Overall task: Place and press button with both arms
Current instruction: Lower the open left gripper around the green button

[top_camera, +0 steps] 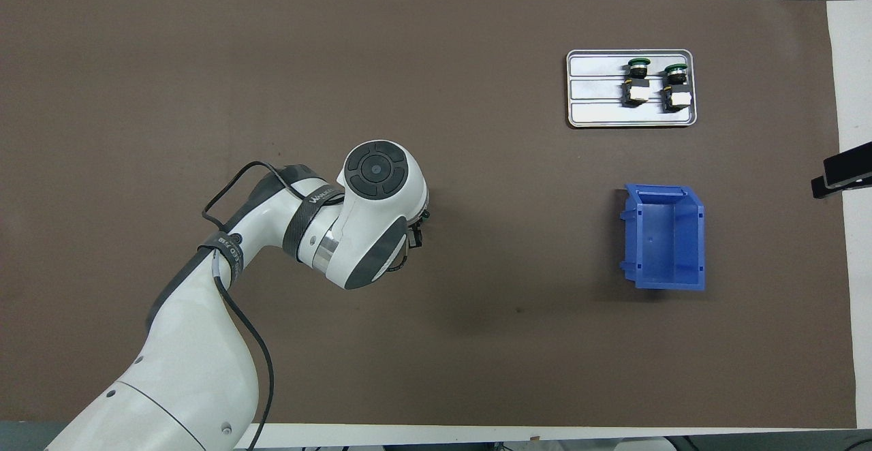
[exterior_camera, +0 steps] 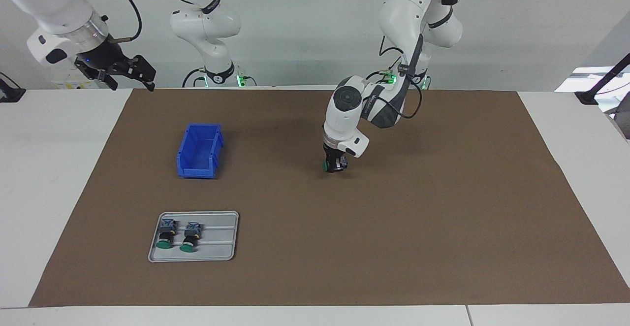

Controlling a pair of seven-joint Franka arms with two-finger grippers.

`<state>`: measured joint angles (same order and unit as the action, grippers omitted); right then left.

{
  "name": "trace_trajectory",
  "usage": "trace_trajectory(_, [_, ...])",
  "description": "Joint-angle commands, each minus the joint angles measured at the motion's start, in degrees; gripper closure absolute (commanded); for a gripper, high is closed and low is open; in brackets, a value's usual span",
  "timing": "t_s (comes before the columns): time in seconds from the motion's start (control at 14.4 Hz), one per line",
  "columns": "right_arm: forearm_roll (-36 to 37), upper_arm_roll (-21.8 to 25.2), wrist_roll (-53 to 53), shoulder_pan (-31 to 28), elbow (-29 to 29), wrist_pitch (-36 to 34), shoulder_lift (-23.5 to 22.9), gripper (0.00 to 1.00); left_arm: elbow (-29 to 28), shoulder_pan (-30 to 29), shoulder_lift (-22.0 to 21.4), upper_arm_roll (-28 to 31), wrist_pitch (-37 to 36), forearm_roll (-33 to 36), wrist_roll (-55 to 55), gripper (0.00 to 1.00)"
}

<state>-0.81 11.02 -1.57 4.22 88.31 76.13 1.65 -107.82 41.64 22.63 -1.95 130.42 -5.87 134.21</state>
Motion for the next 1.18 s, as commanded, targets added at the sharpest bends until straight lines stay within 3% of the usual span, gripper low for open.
trace_trajectory(0.0, [-0.07, -0.04, -0.45, 0.0, 1.25, -0.28, 1.25, 0.0, 0.16, 0.64, 0.05, 0.54, 0.19, 0.77, 1.14, 0.69])
trace_trajectory(0.28, [-0.07, -0.04, -0.45, 0.0, 1.25, -0.19, 1.25, 0.0, 0.77, -0.06, -0.91, 0.81, -0.52, 0.86, 0.44, 0.74])
trace_trajectory(0.69, [-0.07, -0.04, -0.45, 0.0, 1.25, -0.19, 1.25, 0.0, -4.14, -4.72, -9.08, 0.46, -0.69, -0.54, -6.14, 0.76])
trace_trajectory(0.97, [-0.07, -0.04, -0.45, 0.0, 1.25, -0.19, 1.25, 0.0, -6.61, -7.44, -11.2, 0.54, -0.52, -13.7, -20.44, 0.79])
trace_trajectory(1.11, [-0.07, -0.04, -0.45, 0.0, 1.25, -0.19, 1.25, 0.0, -7.4, -8.41, -11.82, 0.63, -0.51, -16.28, -23.37, 0.79])
